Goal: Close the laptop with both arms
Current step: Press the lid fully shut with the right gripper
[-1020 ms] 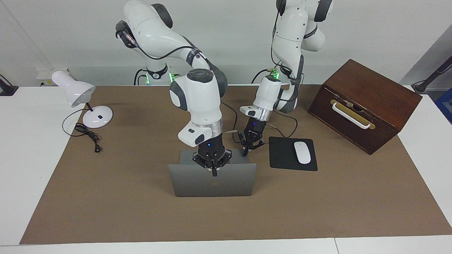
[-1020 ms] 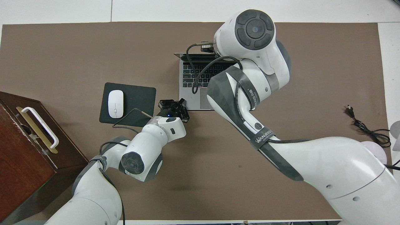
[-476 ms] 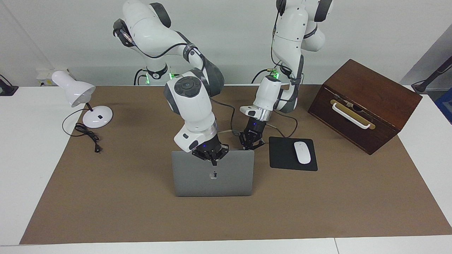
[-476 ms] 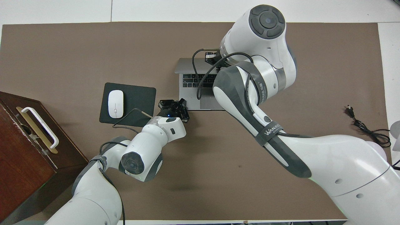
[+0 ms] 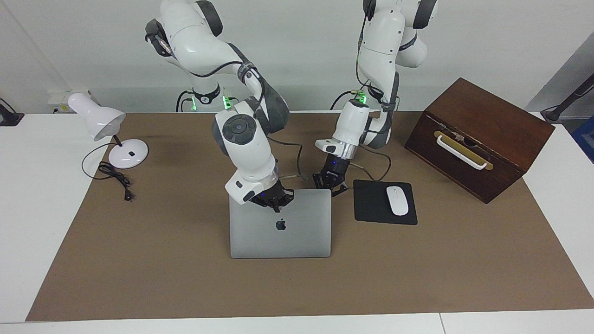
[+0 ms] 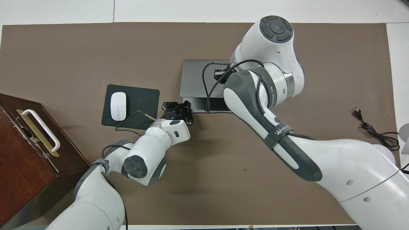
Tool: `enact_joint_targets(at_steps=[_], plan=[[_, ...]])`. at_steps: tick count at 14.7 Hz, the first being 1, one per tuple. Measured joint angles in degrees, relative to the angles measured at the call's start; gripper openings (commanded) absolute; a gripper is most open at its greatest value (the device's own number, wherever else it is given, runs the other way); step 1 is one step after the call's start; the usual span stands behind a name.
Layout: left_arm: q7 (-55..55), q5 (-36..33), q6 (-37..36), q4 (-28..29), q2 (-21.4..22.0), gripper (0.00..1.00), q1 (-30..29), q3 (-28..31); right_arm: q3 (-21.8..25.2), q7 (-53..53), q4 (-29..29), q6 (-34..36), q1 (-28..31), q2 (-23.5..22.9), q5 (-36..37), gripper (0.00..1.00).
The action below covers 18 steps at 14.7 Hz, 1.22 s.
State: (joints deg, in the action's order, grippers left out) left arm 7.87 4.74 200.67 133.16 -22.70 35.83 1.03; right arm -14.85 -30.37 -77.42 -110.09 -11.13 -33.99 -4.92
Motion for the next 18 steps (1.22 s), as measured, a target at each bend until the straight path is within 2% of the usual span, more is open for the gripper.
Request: enact_joint_targets(at_steps=[8,18], plan=[[0.03,0.0,0.04,0.01,-0.02,0.0,0.0,0.0,0.67,-0.21,-6.73,1.92,0.16,2.58,-1.93,0.0],[0.04,0.0,0.07,0.02,-0.02,0.0,0.01,0.0,0.68,-0.76,-8.34,1.79,0.16,3.06,-2.81,0.0]])
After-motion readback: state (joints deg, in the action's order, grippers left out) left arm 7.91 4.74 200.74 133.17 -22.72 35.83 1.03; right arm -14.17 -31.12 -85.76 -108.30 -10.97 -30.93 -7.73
